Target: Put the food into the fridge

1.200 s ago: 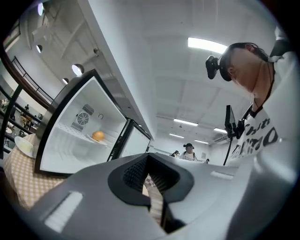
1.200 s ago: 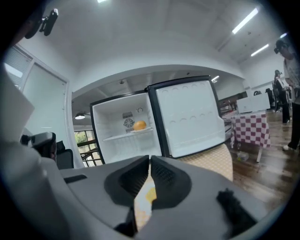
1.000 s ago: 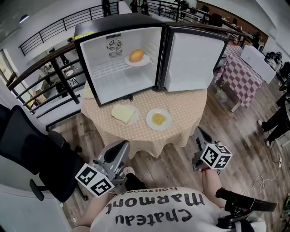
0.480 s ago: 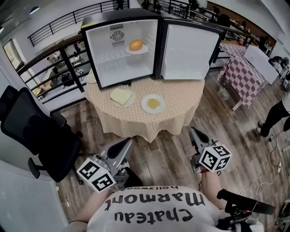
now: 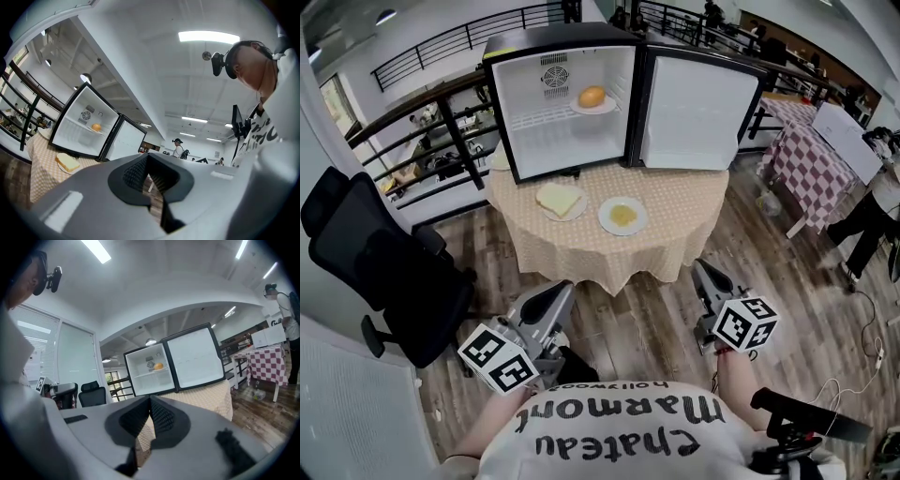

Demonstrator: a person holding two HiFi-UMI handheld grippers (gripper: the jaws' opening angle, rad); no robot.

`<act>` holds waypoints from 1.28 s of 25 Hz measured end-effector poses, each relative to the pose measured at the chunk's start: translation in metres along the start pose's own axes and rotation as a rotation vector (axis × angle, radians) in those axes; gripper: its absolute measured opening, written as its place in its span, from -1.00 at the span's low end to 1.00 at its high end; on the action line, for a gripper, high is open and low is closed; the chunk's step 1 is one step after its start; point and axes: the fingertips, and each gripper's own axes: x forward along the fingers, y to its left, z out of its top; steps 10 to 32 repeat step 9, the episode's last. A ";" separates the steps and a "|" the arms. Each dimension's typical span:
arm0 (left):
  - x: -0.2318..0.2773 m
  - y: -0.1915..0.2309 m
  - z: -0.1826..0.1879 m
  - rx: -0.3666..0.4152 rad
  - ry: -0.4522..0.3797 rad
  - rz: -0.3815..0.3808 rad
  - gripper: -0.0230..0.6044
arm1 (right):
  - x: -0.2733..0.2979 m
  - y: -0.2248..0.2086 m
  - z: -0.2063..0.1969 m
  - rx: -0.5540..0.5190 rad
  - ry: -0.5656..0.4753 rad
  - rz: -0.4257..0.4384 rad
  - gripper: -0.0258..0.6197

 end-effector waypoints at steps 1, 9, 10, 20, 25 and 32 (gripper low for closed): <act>0.000 0.002 0.002 0.001 -0.001 0.003 -0.91 | 0.002 0.000 0.002 -0.001 -0.002 0.001 -0.87; 0.011 0.004 0.011 0.001 -0.021 -0.005 -0.91 | 0.001 -0.011 0.012 0.016 0.000 -0.032 -0.87; 0.011 0.004 0.011 0.001 -0.021 -0.005 -0.91 | 0.001 -0.011 0.012 0.016 0.000 -0.032 -0.87; 0.011 0.004 0.011 0.001 -0.021 -0.005 -0.91 | 0.001 -0.011 0.012 0.016 0.000 -0.032 -0.87; 0.011 0.004 0.011 0.001 -0.021 -0.005 -0.91 | 0.001 -0.011 0.012 0.016 0.000 -0.032 -0.87; 0.011 0.004 0.011 0.001 -0.021 -0.005 -0.91 | 0.001 -0.011 0.012 0.016 0.000 -0.032 -0.87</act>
